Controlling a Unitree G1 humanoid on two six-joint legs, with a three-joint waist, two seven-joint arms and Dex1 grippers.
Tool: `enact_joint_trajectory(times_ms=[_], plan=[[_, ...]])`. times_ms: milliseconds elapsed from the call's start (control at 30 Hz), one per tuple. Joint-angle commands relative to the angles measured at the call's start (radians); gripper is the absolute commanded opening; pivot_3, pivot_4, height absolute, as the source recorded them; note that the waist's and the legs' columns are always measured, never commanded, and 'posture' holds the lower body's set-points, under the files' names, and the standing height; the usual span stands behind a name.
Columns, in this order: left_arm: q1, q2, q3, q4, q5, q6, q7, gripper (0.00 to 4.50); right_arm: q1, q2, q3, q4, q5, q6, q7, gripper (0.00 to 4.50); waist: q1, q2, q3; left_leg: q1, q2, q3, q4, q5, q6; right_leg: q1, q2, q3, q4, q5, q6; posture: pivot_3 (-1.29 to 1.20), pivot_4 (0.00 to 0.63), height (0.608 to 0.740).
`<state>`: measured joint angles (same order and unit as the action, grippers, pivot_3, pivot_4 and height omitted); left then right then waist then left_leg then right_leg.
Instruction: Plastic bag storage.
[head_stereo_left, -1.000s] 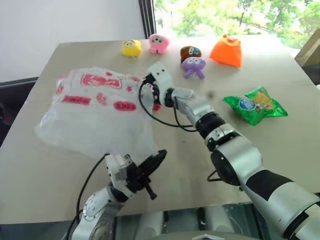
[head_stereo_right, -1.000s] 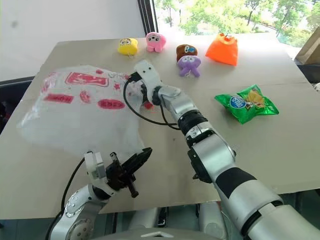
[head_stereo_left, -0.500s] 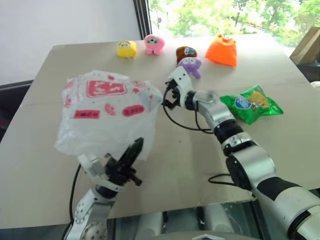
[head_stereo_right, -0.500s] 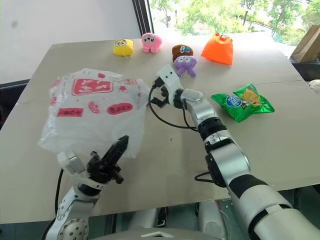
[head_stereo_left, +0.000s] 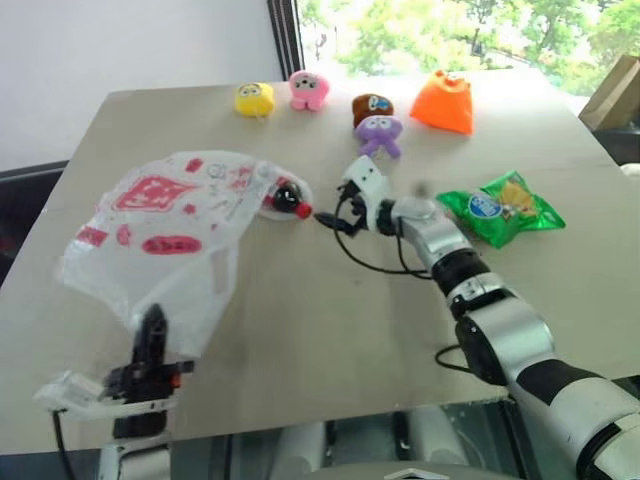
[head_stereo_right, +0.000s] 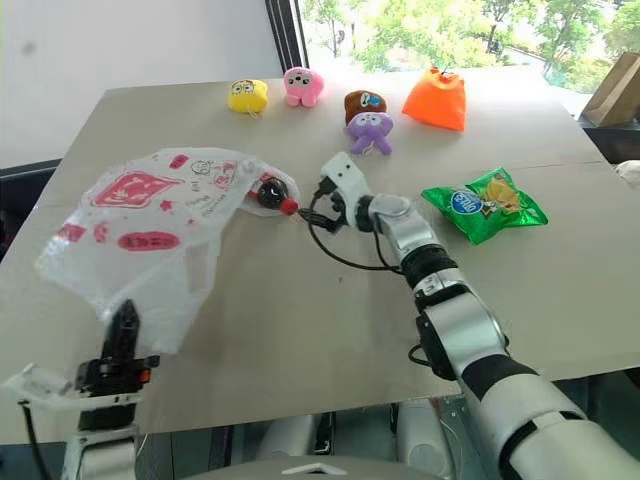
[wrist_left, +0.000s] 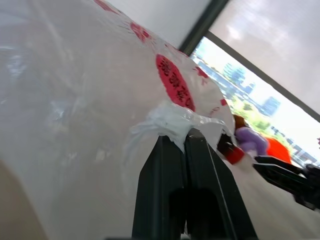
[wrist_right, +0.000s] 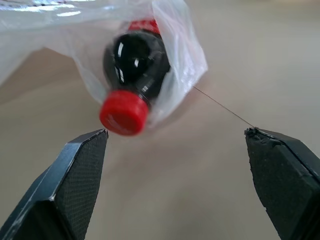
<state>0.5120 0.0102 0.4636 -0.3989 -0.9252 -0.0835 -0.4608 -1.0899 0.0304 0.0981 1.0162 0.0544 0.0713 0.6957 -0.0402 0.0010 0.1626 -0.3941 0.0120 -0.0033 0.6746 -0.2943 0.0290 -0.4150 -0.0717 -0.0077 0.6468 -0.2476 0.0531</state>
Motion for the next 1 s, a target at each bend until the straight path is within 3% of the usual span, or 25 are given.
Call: enact_joint_trajectory(times_ms=[33, 267, 467, 733, 833, 1000], plan=[[0.005, 0.001, 0.029, -0.003, 0.014, -0.024, 0.012, 0.0, -0.07, 0.036, -0.056, 0.047, 0.027, -0.036, -0.075, 4.43, 0.0, 0.0, 0.0, 0.0, 0.0, 0.0, 0.0, 0.0, 0.0, 0.0, 0.0, 0.0, 0.0, 0.0, 0.0, 0.0, 0.15, 0.74], [-0.007, -0.001, 0.023, 0.004, 0.025, -0.031, 0.013, 0.0, -0.17, 0.103, -0.263, 0.208, 0.17, 0.055, -0.192, 4.43, 0.001, -0.001, 0.0, 0.0, 0.0, -0.001, 0.0, 0.0, 0.0, 0.0, 0.0, 0.0, 0.0, 0.0, 0.0, 0.0, 0.15, 0.74], [-0.005, -0.007, 0.022, 0.015, 0.029, -0.033, 0.003, 0.0, -0.189, 0.162, -0.4, 0.278, 0.278, 0.222, -0.162, 4.43, -0.002, -0.002, -0.001, -0.001, 0.0, 0.0, 0.0, 0.0, 0.0, 0.0, 0.0, 0.0, 0.0, 0.0, 0.0, 0.0, 0.15, 0.74], [-0.008, -0.014, 0.018, 0.019, 0.042, -0.039, -0.005, 0.0, -0.184, 0.222, -0.467, 0.304, 0.304, 0.205, -0.178, 4.43, -0.001, -0.002, -0.001, -0.001, 0.0, 0.0, 0.0, 0.0, 0.0, 0.0, 0.0, 0.0, 0.0, 0.0, 0.0, 0.0, 0.15, 0.74], [-0.003, -0.015, 0.013, 0.016, 0.049, -0.039, -0.015, 0.0, -0.19, 0.236, -0.477, 0.306, 0.305, 0.201, -0.172, 3.61, -0.001, -0.002, -0.001, -0.001, 0.0, 0.0, 0.0, 0.0, 0.0, 0.0, 0.0, 0.0, 0.0, 0.0, 0.0, 0.0, 0.15, 0.74], [0.007, -0.017, 0.01, 0.013, 0.061, -0.044, -0.028, 0.0, -0.191, 0.253, -0.458, 0.308, 0.281, 0.201, -0.154, 1.34, -0.002, -0.002, -0.001, -0.001, 0.0, 0.0, 0.0, 0.0, 0.0, 0.0, 0.0, 0.0, 0.0, 0.0, 0.0, 0.0, 0.15, 0.74]])
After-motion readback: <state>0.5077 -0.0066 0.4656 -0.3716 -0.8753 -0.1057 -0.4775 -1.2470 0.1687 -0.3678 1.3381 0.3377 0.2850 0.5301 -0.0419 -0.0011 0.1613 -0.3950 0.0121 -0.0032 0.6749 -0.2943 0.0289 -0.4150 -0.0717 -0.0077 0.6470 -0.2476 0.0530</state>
